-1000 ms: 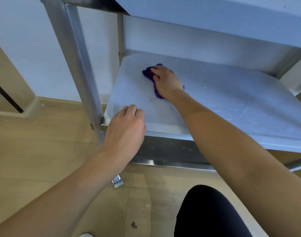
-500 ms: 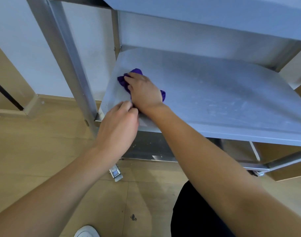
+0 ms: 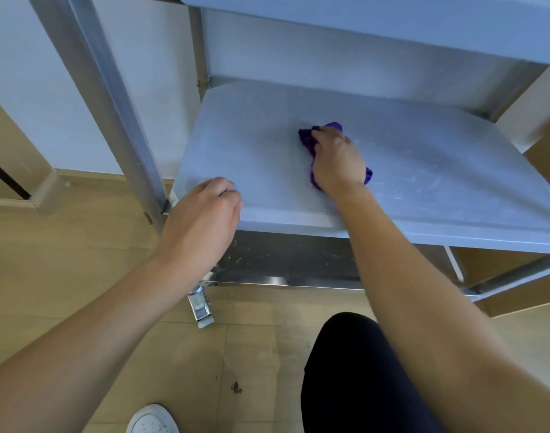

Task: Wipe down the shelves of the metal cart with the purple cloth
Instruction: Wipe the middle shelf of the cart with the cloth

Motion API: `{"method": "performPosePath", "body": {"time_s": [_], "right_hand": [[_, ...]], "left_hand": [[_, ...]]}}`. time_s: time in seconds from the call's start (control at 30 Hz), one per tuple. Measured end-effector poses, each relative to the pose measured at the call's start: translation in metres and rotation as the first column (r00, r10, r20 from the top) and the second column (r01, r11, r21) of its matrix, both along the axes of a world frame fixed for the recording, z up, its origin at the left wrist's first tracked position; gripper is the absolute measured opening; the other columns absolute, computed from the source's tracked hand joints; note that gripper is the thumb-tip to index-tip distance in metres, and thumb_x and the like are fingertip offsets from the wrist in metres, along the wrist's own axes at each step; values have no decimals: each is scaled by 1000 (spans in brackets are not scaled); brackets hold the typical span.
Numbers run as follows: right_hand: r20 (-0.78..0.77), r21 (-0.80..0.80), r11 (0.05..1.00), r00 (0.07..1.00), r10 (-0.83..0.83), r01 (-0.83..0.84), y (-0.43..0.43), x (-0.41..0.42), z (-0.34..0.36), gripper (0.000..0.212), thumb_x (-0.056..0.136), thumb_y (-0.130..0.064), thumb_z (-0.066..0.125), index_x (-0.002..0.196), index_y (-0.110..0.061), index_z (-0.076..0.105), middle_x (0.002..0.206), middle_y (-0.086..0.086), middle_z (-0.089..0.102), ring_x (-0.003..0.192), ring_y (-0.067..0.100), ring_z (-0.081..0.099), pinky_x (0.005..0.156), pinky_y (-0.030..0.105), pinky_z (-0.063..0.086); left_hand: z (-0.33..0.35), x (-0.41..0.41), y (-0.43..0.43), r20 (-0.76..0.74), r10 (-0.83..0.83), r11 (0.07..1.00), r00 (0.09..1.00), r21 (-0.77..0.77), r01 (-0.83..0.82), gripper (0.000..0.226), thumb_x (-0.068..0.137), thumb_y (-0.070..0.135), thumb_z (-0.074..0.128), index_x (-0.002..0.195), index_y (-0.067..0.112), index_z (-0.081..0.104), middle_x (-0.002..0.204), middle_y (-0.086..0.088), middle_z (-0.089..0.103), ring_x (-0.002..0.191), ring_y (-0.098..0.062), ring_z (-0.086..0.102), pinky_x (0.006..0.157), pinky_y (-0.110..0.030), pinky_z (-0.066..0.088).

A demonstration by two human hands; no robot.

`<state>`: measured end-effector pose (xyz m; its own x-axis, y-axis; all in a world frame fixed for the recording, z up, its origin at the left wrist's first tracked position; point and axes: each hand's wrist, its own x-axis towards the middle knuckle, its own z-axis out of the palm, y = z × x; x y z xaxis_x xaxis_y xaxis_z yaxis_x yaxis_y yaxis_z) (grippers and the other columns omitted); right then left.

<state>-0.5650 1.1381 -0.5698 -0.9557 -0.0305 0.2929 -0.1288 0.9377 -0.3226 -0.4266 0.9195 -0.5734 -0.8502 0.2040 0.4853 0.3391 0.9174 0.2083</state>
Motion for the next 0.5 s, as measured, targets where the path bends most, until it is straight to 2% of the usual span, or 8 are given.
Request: {"method": "performPosePath", "body": {"time_s": [0.1, 0.17, 0.23, 0.4, 0.5], "right_hand": [[-19, 12, 989, 989, 147, -147, -54, 21, -2, 44, 87, -4, 47, 125, -21, 60, 140, -3, 51, 123, 23, 51, 92, 33, 46], [-19, 7, 958, 958, 286, -286, -94, 38, -2, 44, 89, -4, 47, 127, -21, 58, 141, -6, 49, 127, 19, 47, 98, 34, 46], [-17, -2, 934, 934, 358, -358, -115, 44, 0, 42, 92, -5, 45, 129, -21, 57, 141, -7, 49, 129, 16, 45, 99, 33, 45], [-10, -49, 893, 894, 448, -448, -92, 30, 3, 41, 98, -7, 42, 134, -21, 57, 141, -2, 53, 126, 21, 50, 99, 33, 43], [-32, -80, 927, 931, 364, -366, -61, 16, 6, 41, 98, -8, 42, 133, -20, 58, 136, 2, 57, 121, 25, 55, 96, 31, 43]], "left_hand": [[2, -1, 1, 24, 4, 999, 1000, 33, -5, 16, 92, 11, 58, 85, 5, 72, 101, -4, 66, 89, -29, 60, 60, -32, 47], [3, -2, 0, 36, 18, 1000, 999, 21, -19, 19, 92, 13, 57, 82, 4, 70, 96, -6, 64, 84, -31, 58, 56, -36, 47], [3, -2, -2, 45, 33, 999, 998, -4, -33, 21, 93, 13, 56, 80, 2, 69, 92, -9, 60, 79, -34, 57, 53, -37, 45], [7, 8, -10, 66, 52, 998, 996, 34, -55, 24, 96, 23, 52, 95, 13, 74, 108, 4, 64, 86, -25, 62, 61, -40, 53], [11, 17, -13, 64, 79, 996, 995, 46, -82, 21, 95, 21, 55, 95, 14, 75, 107, 5, 66, 84, -23, 65, 62, -39, 55]]}}
